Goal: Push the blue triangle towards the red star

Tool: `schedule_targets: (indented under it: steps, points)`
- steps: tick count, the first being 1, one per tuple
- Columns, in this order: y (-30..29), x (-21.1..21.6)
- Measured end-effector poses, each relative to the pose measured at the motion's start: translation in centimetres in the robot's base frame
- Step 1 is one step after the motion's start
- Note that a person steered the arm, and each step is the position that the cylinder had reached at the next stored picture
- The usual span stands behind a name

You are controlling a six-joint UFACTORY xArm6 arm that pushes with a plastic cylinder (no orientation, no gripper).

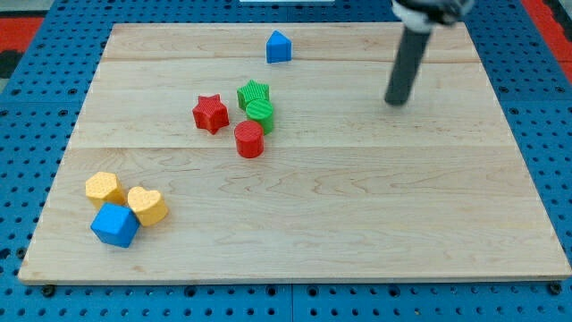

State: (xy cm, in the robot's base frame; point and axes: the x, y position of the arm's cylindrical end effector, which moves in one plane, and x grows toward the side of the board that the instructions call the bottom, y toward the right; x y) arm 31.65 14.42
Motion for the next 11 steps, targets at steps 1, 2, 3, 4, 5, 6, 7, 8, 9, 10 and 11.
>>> schedule_targets:
  steps: [1,2,3,4,5,6,7,8,9,10,11]
  points:
    - [-3.2,-8.5]
    - [-12.8,-9.0]
    - [-20.7,-7.3]
    - [-26.1,-2.5]
    - [-26.8,-1.3]
    - [-26.2,1.8]
    - [-28.9,3.9]
    - [-33.2,4.0]
    - [-33.0,6.0]
    - [-32.2,2.0]
    - [-30.6,2.0]
